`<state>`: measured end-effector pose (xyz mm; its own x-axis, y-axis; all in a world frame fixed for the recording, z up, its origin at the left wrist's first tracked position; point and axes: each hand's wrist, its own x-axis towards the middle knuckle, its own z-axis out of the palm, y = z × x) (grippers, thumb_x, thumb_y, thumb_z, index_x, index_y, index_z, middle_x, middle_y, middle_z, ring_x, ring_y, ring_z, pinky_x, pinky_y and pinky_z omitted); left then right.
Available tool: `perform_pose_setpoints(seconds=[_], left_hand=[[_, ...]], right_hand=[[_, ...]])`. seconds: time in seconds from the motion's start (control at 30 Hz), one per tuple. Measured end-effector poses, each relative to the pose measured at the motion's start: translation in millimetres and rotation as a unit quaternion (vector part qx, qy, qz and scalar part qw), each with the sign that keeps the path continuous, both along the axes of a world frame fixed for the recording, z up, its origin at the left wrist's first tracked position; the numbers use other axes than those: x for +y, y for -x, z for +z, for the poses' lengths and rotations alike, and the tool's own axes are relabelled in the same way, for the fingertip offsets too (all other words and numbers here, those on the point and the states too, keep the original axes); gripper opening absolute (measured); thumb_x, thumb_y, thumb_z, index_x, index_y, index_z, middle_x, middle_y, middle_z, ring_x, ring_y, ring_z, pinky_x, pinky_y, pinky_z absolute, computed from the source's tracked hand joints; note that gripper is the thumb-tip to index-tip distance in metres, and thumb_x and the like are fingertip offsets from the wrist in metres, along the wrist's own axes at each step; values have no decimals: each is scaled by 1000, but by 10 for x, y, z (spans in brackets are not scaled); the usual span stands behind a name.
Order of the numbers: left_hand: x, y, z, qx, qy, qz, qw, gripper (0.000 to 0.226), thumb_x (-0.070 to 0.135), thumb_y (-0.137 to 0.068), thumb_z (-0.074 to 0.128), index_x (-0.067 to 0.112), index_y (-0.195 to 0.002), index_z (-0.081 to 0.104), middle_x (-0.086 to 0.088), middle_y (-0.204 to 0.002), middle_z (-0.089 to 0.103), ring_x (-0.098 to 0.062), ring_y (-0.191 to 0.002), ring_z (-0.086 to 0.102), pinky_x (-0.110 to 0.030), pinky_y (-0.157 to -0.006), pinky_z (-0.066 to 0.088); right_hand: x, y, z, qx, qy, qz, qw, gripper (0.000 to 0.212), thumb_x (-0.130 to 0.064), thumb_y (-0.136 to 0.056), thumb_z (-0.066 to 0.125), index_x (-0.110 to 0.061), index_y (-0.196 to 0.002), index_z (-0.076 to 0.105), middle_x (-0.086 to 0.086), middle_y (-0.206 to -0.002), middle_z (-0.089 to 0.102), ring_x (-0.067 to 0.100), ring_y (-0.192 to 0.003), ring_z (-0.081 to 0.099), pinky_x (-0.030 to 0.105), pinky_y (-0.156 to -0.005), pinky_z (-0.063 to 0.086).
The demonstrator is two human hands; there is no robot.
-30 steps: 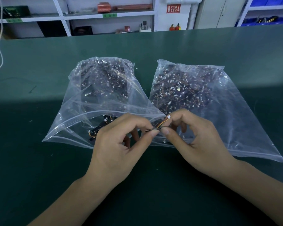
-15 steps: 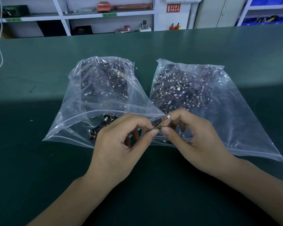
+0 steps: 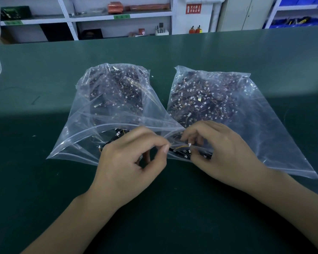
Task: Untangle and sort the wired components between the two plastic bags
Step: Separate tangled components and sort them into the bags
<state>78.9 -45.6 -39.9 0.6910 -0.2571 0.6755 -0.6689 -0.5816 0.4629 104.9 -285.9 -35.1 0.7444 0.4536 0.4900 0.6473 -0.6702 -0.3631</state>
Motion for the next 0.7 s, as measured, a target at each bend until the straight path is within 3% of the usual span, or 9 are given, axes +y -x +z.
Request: perform_pose_setpoints(seconds=[0.13,0.33,0.47,0.6,0.7], left_hand=[[9,-15,-30,-31,-45,5,999,8,21,-99,76,19,-99,84,10,-94,67,-7,-69,60,-30,-57,51],[-43,-30,-27,-82,-132,43,987,10,22,-99,76,25,-93,84,8,-83,64,-7,-69,58,-31,-51,48],[-86,-37,-26,-80,-199,58,975,15,27,-100,72,30,-89,83,8,-72,53,-11,-63,53,-29,-45,42],[-151,-59,-31,-55,-251,86,963,16,23,-92,81,31,-78,77,6,-61,43,-15,-52,48,-26,-41,32],[-175,-77,-68,-25,-278,93,956,13,28,-92,82,30,-80,76,7,-57,48,-18,-47,51,-24,-42,33]], right_hand=[[22,31,21,11,-29,-12,999,35,-2,-78,74,-24,-105,68,-16,-90,62,8,-84,59,28,-79,50],[34,48,43,3,-43,-2,999,31,-1,-80,72,-23,-101,68,-14,-90,62,12,-85,60,36,-76,53],[33,55,47,-1,-45,2,999,29,-2,-80,71,-23,-100,68,-17,-90,60,9,-85,59,31,-76,51],[41,60,33,-17,-35,6,999,27,1,-79,71,-20,-97,70,-15,-89,59,6,-83,55,25,-75,47],[45,66,27,-12,-28,2,1000,28,2,-79,71,-20,-97,70,-16,-89,59,2,-84,53,19,-77,42]])
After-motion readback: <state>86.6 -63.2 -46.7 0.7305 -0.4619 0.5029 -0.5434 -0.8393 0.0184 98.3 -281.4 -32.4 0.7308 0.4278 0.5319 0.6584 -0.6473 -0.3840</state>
